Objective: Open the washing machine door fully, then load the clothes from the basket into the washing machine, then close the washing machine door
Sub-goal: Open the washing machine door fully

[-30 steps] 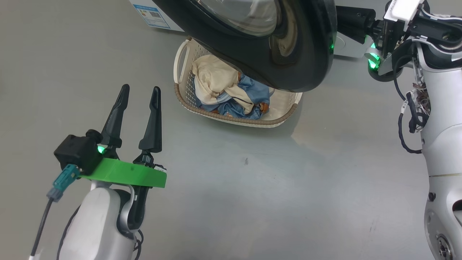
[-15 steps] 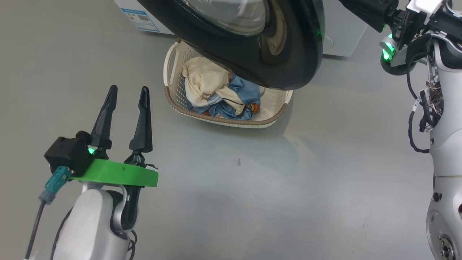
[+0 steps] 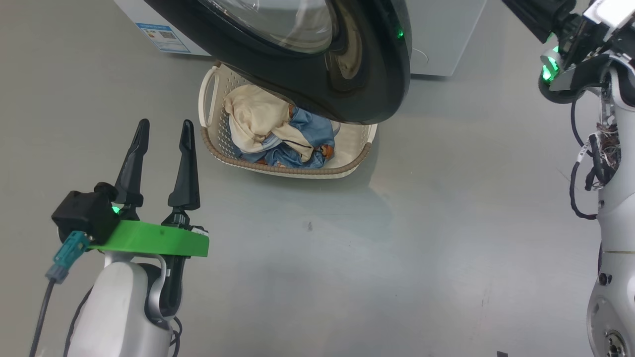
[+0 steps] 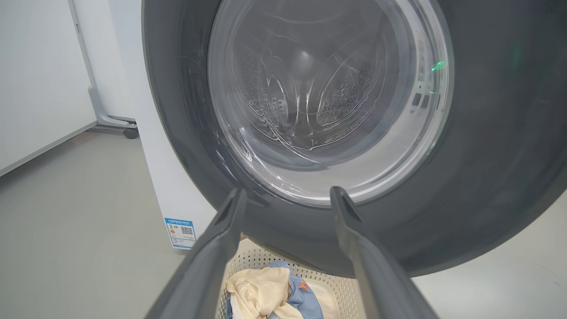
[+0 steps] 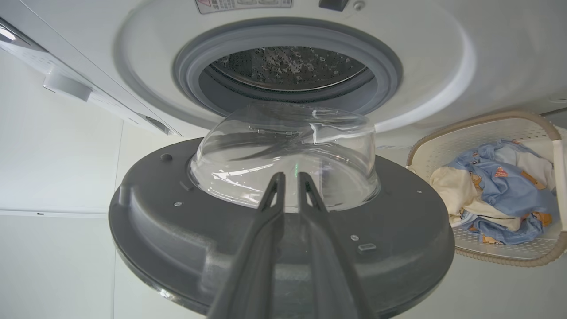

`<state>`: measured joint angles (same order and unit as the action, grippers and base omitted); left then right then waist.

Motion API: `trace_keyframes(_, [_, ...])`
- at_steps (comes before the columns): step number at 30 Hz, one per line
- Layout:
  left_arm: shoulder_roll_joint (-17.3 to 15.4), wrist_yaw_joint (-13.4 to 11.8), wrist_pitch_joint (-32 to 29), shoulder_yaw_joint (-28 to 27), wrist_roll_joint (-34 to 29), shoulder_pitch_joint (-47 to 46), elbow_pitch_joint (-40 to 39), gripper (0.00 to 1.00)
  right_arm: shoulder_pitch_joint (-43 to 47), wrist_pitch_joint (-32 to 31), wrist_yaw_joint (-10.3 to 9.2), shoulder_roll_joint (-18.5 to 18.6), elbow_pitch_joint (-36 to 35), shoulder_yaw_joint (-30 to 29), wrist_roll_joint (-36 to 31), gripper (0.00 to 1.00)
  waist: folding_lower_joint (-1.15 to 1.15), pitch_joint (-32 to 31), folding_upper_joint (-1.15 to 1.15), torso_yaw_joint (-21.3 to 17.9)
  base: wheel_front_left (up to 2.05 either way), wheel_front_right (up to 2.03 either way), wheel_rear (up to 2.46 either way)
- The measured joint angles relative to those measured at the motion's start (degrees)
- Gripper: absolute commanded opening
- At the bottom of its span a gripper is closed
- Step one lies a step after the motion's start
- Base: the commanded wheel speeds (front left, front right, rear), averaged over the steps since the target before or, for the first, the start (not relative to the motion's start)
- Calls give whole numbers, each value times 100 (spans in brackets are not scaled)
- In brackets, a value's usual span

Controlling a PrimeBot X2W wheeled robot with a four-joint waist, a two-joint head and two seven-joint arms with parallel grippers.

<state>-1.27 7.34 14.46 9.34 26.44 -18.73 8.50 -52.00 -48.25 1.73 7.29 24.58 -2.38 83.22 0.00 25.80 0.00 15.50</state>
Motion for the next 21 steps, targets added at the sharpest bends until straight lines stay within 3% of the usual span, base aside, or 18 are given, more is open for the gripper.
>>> trace_keyframes(8, [-1, 0, 0, 53, 3, -1, 1, 100, 218, 687, 298, 270, -232, -189, -504, 100, 0, 30, 0, -94, 0, 0, 0])
trace_keyframes(17, [-1, 0, 23, 47, 3, -5, 1, 100, 263, 1608, 491, 706, -714, 116, -1766, 100, 0, 59, 0, -134, 0, 0, 0])
trace_keyframes(21, [0, 0, 24, 45, 3, -7, 1, 100, 358, 2118, 526, 1056, -1084, 598, -2703, 100, 0, 75, 0, -145, 0, 0, 0])
